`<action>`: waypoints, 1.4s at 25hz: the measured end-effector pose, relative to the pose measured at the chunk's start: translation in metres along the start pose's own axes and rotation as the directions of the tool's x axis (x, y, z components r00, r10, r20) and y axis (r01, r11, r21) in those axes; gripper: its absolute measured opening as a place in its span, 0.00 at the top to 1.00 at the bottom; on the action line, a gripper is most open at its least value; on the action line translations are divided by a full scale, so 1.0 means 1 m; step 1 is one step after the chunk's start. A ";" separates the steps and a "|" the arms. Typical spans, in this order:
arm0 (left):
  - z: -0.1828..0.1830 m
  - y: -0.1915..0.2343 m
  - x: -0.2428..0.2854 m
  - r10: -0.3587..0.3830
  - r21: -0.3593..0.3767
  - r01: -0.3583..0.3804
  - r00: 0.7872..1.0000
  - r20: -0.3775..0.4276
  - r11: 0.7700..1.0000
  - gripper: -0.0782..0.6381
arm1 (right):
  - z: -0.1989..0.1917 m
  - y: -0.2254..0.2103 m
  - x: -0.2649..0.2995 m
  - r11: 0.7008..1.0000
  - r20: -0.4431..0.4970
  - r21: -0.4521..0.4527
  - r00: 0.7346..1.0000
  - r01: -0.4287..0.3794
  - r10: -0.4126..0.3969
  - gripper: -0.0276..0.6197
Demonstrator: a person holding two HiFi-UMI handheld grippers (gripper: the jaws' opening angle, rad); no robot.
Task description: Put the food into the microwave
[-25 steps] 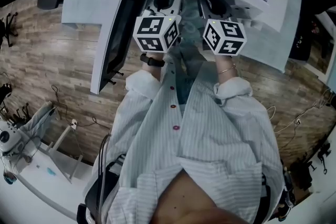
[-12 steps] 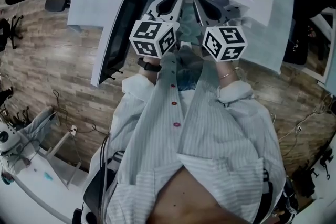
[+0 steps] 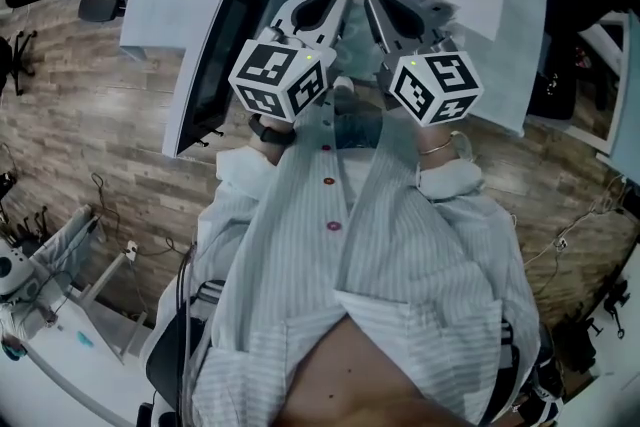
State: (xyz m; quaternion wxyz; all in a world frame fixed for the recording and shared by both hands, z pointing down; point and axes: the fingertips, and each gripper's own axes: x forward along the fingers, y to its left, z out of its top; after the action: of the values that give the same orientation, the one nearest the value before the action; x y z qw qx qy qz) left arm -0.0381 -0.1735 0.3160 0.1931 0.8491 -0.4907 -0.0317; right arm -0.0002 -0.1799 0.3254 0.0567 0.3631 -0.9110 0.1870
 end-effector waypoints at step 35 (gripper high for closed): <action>0.007 0.012 -0.016 0.016 -0.026 -0.016 1.000 0.007 1.000 0.88 | 0.011 0.017 0.007 0.997 -0.015 0.012 0.997 -0.074 0.074 0.91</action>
State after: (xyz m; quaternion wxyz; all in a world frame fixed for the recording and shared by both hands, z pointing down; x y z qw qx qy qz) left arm -0.0580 -0.1670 0.3119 0.2027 0.8423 -0.4979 -0.0397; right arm -0.0163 -0.1769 0.3119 0.0545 0.3282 -0.9222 0.1971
